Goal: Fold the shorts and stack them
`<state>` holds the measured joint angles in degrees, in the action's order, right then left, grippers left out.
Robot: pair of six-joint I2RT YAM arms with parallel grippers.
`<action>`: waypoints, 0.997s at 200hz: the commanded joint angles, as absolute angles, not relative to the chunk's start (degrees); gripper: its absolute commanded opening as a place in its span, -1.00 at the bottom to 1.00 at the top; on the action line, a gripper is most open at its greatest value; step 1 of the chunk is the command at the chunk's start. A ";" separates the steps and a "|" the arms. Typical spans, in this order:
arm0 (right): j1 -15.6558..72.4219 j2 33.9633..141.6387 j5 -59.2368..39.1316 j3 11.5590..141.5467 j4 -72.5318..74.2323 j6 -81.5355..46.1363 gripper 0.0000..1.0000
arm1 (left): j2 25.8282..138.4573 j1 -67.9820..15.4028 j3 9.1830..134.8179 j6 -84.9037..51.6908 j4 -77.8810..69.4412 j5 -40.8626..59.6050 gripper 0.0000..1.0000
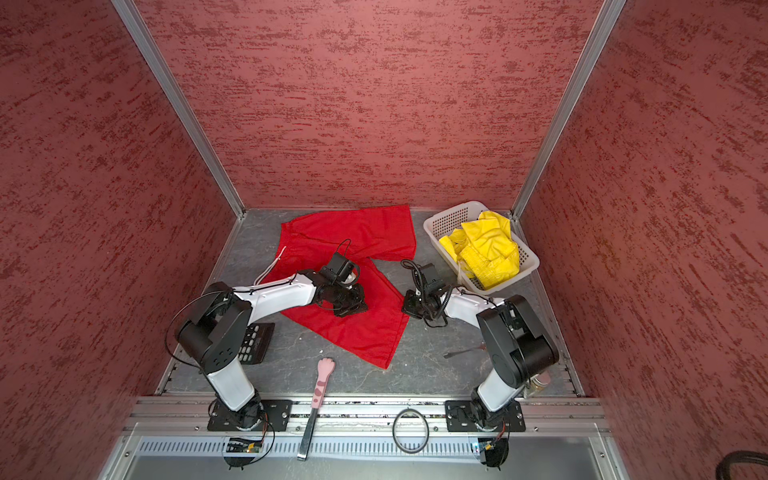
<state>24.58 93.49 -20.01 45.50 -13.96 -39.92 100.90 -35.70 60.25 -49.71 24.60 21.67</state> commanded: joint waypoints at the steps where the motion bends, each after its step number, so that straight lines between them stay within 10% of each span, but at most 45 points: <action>1: 23.70 93.36 -20.94 45.95 -13.74 -40.10 -1.00 | 101.64 -35.97 58.80 -50.75 24.98 21.14 -0.84; 199: 8.78 101.41 -18.18 55.10 -4.57 -43.37 -1.00 | 107.34 -38.14 52.30 -52.17 23.07 22.06 -0.86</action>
